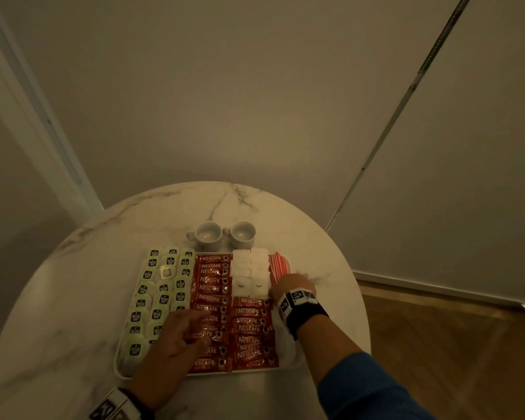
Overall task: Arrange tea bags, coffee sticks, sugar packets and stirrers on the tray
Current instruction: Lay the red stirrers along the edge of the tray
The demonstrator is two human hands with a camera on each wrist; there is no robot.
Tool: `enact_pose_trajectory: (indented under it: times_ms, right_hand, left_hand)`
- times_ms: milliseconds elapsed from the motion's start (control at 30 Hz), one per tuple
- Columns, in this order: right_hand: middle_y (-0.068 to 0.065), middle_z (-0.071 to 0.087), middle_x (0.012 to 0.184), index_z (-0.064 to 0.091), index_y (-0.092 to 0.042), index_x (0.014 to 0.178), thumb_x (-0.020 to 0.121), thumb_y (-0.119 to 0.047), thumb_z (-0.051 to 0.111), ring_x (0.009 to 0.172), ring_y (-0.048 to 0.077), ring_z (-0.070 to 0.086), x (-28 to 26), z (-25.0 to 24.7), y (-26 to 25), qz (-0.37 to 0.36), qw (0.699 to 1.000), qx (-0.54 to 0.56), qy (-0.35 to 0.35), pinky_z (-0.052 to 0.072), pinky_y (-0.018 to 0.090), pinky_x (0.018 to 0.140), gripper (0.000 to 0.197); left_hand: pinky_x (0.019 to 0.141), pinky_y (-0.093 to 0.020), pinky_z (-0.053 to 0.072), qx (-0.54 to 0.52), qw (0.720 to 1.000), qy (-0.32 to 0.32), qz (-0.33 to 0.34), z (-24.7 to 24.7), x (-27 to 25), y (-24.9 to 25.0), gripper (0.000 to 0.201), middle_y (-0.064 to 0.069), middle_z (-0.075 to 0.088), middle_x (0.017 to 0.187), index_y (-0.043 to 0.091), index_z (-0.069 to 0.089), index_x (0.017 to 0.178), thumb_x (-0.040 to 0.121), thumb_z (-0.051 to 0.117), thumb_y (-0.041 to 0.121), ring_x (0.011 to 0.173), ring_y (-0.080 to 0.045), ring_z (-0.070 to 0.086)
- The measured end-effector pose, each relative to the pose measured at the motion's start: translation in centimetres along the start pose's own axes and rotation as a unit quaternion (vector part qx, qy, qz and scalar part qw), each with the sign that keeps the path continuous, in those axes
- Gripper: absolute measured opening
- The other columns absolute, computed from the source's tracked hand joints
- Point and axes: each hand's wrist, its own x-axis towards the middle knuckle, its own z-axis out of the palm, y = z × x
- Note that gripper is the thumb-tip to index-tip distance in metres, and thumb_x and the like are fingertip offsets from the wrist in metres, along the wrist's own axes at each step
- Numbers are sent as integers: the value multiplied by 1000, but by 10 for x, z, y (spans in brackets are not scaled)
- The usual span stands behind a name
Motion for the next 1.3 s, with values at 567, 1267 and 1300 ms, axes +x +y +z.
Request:
enact_pose_trajectory:
  times_ms: [567, 1267, 1300]
  right_hand:
    - [7, 48, 124, 44, -17, 124, 77, -54, 65, 115, 26, 46, -89, 80, 92, 226, 952, 206, -12, 44, 40, 97, 64]
    - [12, 60, 115, 53, -10, 109, 94, -24, 45, 109, 32, 54, -75, 79, 70, 268, 920, 286, 22, 47, 43, 96, 22]
    - [12, 61, 113, 55, -10, 107, 94, -24, 45, 107, 32, 56, -74, 80, 70, 264, 921, 287, 25, 48, 42, 95, 22]
  left_hand:
    - [84, -30, 54, -54, 998, -19, -17, 5, -6, 0, 28, -1, 69, 102, 31, 67, 105, 90, 61, 8, 102, -15, 63]
    - [90, -29, 52, -23, 998, -62, -7, 20, -28, 5, 29, 0, 66, 108, 28, 67, 105, 89, 62, 5, 104, -13, 62]
    - [90, -28, 52, -24, 998, -63, -7, 20, -29, 6, 28, -1, 65, 108, 26, 66, 106, 89, 62, 4, 104, -14, 62]
